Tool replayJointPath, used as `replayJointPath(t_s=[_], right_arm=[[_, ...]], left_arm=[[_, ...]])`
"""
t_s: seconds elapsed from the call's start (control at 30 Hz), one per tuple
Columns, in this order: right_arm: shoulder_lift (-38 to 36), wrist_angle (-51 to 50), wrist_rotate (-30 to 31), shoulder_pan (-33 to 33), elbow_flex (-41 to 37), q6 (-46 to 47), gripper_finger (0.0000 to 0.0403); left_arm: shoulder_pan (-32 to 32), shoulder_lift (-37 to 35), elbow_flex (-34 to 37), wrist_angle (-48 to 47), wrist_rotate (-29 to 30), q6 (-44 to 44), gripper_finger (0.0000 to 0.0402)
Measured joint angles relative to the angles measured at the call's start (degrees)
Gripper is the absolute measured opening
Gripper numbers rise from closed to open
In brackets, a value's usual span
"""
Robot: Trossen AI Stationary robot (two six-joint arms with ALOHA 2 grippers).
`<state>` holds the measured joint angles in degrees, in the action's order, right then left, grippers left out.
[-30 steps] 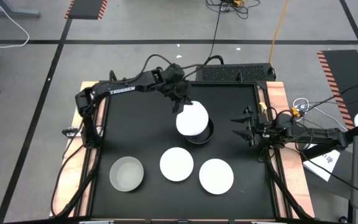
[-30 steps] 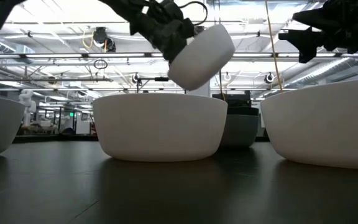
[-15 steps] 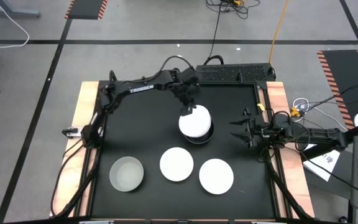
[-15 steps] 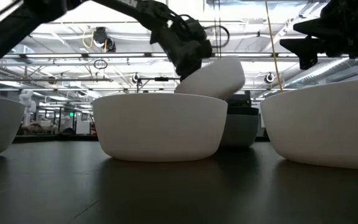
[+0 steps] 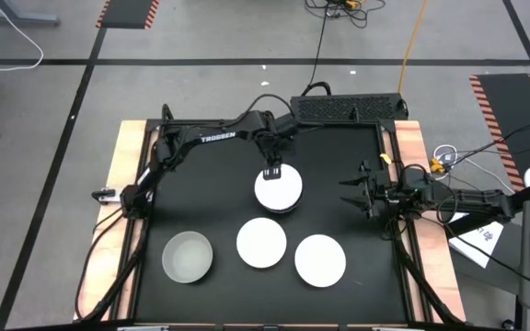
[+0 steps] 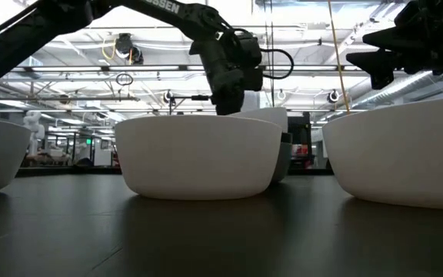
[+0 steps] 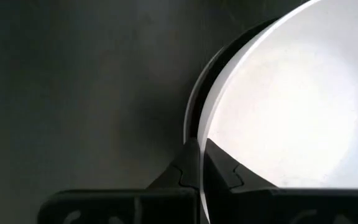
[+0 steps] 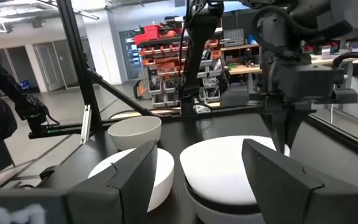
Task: Nest bowls inside each other
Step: Stack the top left white bowl on the black bowl
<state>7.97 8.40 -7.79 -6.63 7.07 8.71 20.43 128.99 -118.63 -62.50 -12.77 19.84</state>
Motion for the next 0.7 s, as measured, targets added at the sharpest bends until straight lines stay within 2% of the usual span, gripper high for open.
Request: replayJointPath(t_s=[0.57,0.7], right_arm=[[0.00,-0.09,0.00,0.00,0.00,1.23,0.0228],[0.00,-0.10,0.00,0.02,0.00,2.14,0.0228]], left_arm=[[-1.38,0.00,0.00,-5.71,1.50,0.68,0.0000],[-1.84,0.00,0.02,-6.36,3.43,0.90,0.0000]])
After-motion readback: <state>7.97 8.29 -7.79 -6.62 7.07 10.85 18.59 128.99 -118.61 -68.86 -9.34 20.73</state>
